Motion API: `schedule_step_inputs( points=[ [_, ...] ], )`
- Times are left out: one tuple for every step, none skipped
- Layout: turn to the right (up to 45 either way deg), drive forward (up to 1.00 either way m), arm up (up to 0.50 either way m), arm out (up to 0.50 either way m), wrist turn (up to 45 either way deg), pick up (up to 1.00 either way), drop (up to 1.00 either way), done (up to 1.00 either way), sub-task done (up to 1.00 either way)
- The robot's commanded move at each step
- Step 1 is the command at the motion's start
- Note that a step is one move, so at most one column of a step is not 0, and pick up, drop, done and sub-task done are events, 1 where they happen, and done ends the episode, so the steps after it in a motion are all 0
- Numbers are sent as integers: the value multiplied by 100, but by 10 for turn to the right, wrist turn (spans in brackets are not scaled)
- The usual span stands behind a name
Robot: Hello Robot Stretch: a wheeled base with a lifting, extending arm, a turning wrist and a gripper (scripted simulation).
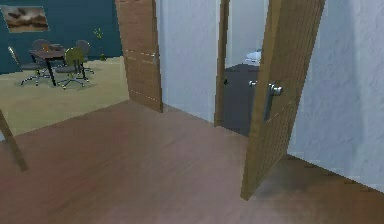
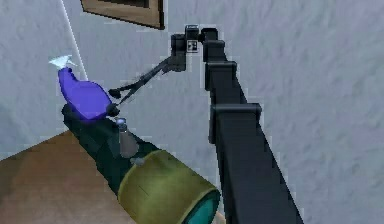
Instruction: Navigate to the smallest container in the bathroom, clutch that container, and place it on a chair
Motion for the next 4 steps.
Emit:
schedule_step_inputs(
  points=[
    [0,0,0,0,-240,0,0,0,0],
    [0,0,0,-46,0,0,0,0,0],
    [-240,0,0,0,0,0,0,0,0],
    [0,100,0,0,0,0,0,0,0]
  ],
)
